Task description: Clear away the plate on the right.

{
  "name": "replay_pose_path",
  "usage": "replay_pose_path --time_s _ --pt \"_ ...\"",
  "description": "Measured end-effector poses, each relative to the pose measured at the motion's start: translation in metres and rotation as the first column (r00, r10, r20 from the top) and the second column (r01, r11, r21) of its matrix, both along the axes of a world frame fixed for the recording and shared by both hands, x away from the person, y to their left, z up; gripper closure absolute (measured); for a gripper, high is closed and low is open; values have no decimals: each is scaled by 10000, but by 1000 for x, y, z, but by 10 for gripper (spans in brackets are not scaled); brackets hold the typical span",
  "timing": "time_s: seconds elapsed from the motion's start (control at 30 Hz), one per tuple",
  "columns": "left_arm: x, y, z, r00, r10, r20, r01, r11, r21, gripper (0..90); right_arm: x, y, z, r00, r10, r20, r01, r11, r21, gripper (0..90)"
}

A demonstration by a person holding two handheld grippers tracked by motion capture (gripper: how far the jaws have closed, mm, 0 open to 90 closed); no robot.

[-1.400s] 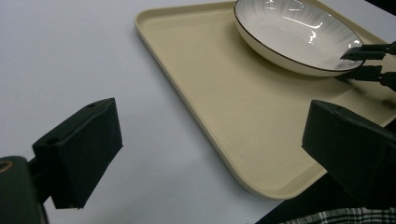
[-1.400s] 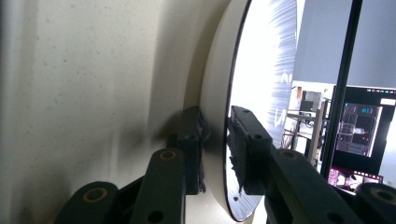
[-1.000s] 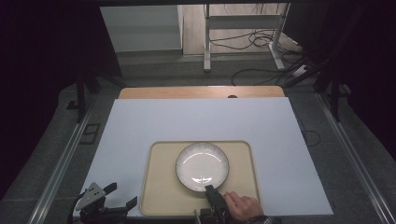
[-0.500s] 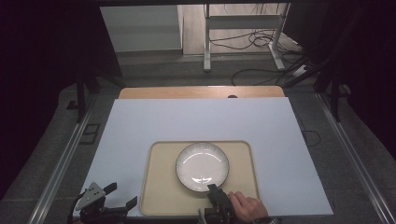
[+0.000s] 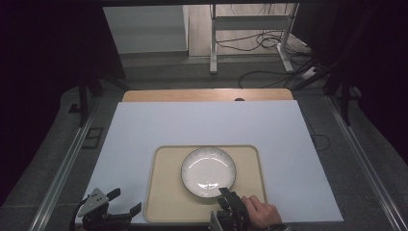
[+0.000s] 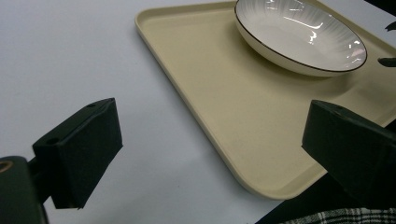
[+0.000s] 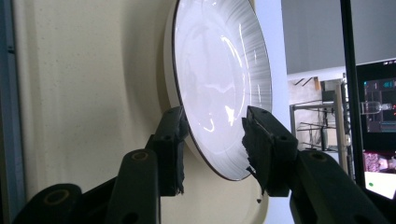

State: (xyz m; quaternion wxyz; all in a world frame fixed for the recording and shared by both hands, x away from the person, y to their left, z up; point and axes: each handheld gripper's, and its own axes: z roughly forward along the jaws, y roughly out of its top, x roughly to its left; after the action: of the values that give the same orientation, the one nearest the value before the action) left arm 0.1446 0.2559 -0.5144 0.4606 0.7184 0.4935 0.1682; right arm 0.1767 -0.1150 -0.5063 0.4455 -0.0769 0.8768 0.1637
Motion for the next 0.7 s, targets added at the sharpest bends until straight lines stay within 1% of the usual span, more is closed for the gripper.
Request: replay_pose_path --time_s 0.03,0.07,0.13,0.17,0.2,0.27,0.37,0.53,0.67,0.7 --pt "0 0 0 10000 -1 1 1 10000 2 46 0 0 0 10000 0 0 0 10000 0 572" --pt "0 0 0 10000 4 1 -4 10000 -2 46 1 -2 1 9999 -71 -135 73 9998 167 563" --pt "0 0 0 10000 2 -2 -2 10000 5 46 2 -2 1 9998 -84 -182 88 9997 212 559" --pt "0 0 0 10000 0 0 0 10000 9 46 3 -3 2 9996 -145 -241 153 9993 340 552" --pt "0 0 0 10000 0 -1 0 10000 13 46 4 -5 3 9990 -192 -399 208 9990 408 542" --pt "0 0 0 10000 6 1 -6 10000 2 46 5 -5 3 9986 -257 -453 279 9984 495 534" --pt "0 0 0 10000 4 -2 -4 10000 9 46 8 -8 5 9969 -345 -706 396 9965 733 517" --pt "0 0 0 10000 8 -4 -8 10000 9 46 11 -12 9 9924 -486 -1127 613 9918 1123 487" --pt "0 0 0 10000 4 -3 -4 10000 12 46 16 -16 12 9862 -560 -1556 789 9863 1447 452" --pt "0 0 0 10000 6 -7 -6 10000 15 46 18 -17 12 9850 -610 -1616 871 9832 1602 442"
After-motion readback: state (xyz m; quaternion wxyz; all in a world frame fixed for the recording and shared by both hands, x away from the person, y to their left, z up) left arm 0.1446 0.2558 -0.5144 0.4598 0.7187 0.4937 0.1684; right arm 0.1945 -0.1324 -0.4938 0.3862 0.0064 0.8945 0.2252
